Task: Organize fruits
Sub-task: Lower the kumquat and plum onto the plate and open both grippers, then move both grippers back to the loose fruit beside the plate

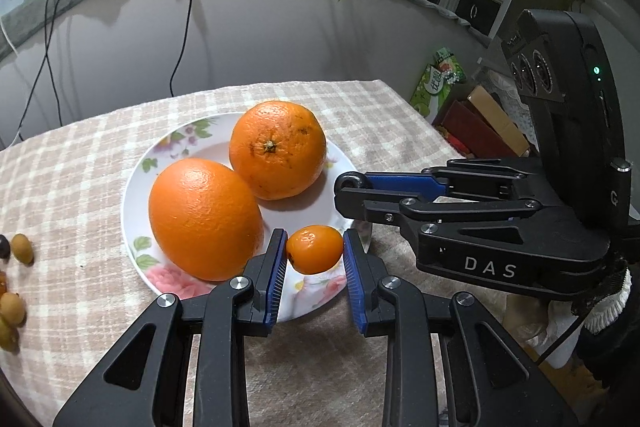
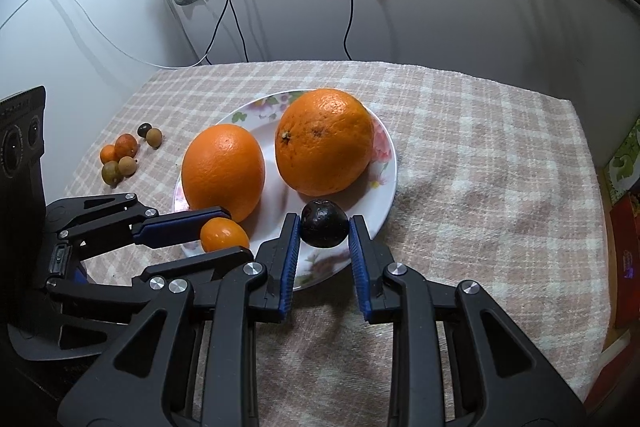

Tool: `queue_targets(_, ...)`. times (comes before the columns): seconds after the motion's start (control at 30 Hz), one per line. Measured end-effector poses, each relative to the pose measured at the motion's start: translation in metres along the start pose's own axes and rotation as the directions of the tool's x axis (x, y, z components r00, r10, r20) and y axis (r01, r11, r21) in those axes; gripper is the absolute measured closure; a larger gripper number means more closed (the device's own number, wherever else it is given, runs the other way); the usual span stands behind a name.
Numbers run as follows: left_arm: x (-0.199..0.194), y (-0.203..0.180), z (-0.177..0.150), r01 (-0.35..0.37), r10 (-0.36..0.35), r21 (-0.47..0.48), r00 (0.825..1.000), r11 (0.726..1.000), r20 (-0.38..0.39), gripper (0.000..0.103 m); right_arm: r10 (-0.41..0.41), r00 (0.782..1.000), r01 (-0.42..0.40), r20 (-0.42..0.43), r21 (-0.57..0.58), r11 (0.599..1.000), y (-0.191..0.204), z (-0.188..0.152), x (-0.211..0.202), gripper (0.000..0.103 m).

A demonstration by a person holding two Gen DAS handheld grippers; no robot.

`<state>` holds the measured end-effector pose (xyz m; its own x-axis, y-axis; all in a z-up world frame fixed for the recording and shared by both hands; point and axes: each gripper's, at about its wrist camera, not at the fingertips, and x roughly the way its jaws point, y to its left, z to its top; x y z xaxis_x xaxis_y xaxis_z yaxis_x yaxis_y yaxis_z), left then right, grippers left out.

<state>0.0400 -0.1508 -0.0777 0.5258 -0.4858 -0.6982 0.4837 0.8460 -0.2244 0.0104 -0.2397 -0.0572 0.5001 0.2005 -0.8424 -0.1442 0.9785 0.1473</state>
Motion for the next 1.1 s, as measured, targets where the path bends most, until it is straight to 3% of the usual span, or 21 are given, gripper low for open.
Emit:
queue_targets(0.13,-0.001,0.001,-0.001,0.000,0.000,-0.001,1.000,1.000,0.003,0.068,-0.001,1.000,0.001,-0.005,0.008,1.000,-0.003,0.001,0.001,0.077)
queue_targets(0.27,-0.004,0.002,-0.002,-0.001,0.001,-0.004,1.000,1.000,0.009,0.065,-0.009,1.000,0.008,0.007,0.012,1.000,-0.003,0.001,-0.001,0.060)
queue_targets(0.4,-0.006,0.004,-0.003,-0.001,0.002,-0.006,1.000,1.000,0.011,0.065,-0.017,1.000,0.017,0.019,0.013,1.000,-0.002,0.002,-0.005,0.050)
queue_targets(0.8,-0.025,0.018,-0.010,-0.008,0.009,-0.035,0.999,0.999,0.035,0.065,-0.005,0.999,0.005,0.042,0.004,1.000,0.010,0.012,-0.010,0.048)
queue_targets(1.1,-0.050,0.049,-0.018,-0.058,0.064,-0.087,0.996,0.994,0.067,0.065,0.041,0.997,-0.038,0.057,-0.053,0.998,0.042,0.028,-0.007,0.048)
